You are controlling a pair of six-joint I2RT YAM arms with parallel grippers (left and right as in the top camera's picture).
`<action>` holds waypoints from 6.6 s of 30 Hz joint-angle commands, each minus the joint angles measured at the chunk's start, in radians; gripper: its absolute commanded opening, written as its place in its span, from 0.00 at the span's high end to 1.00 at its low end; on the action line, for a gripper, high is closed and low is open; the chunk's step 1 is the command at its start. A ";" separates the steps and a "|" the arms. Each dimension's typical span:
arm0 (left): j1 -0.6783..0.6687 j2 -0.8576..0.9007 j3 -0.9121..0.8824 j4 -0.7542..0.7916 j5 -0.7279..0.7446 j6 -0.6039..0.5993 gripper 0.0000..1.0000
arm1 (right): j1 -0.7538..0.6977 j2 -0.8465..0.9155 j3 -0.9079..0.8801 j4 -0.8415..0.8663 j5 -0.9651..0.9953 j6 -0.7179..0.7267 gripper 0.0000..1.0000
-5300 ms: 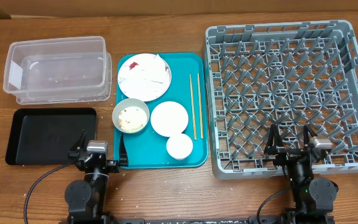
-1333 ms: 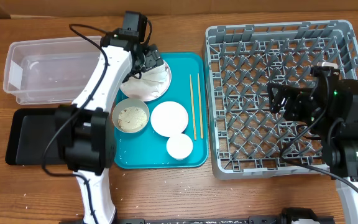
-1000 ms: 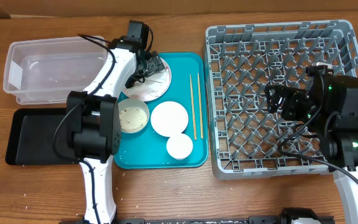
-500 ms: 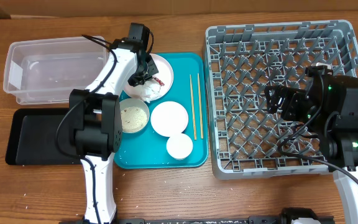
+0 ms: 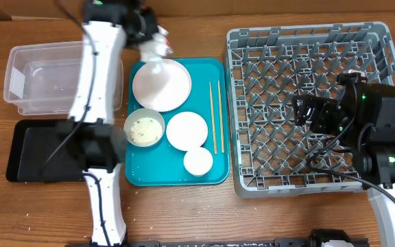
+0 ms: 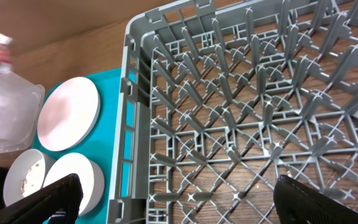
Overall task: Sort waste into correct bins and load items into the dishwasher
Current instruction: 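Carry the tissue and wrapper left and drop them into the clear bin, then grasp the rim of the rice bowl with the left gripper, then tip the rice bowl over the black tray to dump the rice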
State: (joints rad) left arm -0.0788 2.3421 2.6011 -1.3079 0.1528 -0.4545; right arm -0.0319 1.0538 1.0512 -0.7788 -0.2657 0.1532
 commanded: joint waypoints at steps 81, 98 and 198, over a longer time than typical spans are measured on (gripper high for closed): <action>-0.138 -0.309 -1.101 0.290 -0.085 -0.055 0.92 | 0.004 -0.003 0.029 -0.017 -0.005 -0.005 0.00; -0.135 -0.309 -0.729 -0.105 -0.014 0.064 0.96 | 0.004 -0.003 0.029 -0.013 0.003 -0.006 0.00; 0.736 -0.542 -1.078 -0.106 1.044 0.811 0.96 | 0.004 -0.003 0.029 -0.039 0.001 -0.004 0.00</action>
State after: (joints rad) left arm 0.7902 1.8961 1.4521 -1.4002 1.2953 0.2440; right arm -0.0319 1.0542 1.0519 -0.8234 -0.2626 0.1558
